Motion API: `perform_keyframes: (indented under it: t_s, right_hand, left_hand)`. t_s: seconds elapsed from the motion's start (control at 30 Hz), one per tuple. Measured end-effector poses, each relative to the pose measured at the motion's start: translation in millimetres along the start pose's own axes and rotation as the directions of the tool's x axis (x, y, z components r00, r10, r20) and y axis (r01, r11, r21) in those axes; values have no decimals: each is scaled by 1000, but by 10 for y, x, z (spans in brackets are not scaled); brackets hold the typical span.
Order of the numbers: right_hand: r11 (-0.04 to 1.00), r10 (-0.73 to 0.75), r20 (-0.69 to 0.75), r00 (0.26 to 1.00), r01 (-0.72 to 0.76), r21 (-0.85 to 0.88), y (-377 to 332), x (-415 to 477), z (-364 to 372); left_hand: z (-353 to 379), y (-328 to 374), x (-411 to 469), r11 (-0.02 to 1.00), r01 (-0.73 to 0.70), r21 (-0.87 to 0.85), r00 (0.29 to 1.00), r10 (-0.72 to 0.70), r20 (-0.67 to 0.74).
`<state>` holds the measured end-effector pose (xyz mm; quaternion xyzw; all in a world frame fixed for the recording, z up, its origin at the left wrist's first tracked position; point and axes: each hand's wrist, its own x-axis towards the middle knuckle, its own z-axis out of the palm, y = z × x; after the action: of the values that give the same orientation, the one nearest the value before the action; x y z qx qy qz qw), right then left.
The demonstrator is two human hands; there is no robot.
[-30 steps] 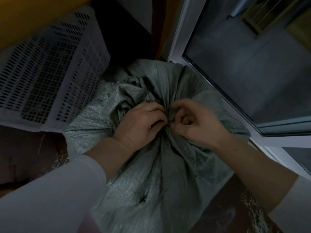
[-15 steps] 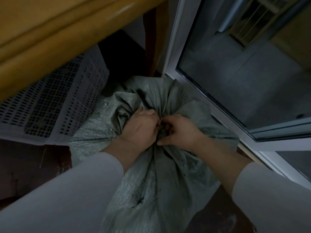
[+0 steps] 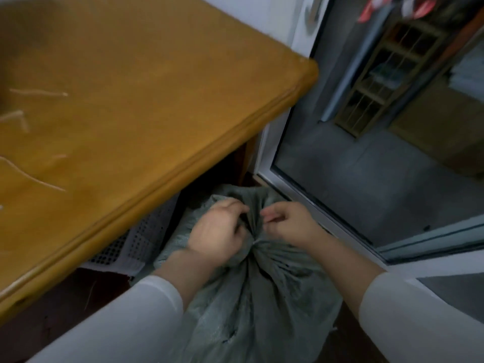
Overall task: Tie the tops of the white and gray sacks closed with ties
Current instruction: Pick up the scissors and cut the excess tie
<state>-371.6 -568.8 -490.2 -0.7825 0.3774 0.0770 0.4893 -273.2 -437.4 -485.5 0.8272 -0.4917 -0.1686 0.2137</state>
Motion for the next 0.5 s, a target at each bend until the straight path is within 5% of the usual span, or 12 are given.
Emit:
perform_keyframes:
  t_s: [0.27, 0.5]
  right_hand:
    - [978, -210, -148, 966, 211, -10, -1220, -73, 62]
    - [922, -329, 161, 931, 353, -159, -2052, -84, 736]
  left_hand:
    - [-1061, -103, -169, 995, 95, -5, 969, -94, -228]
    - [-1624, -658, -684, 910, 413, -37, 860, -403, -314]
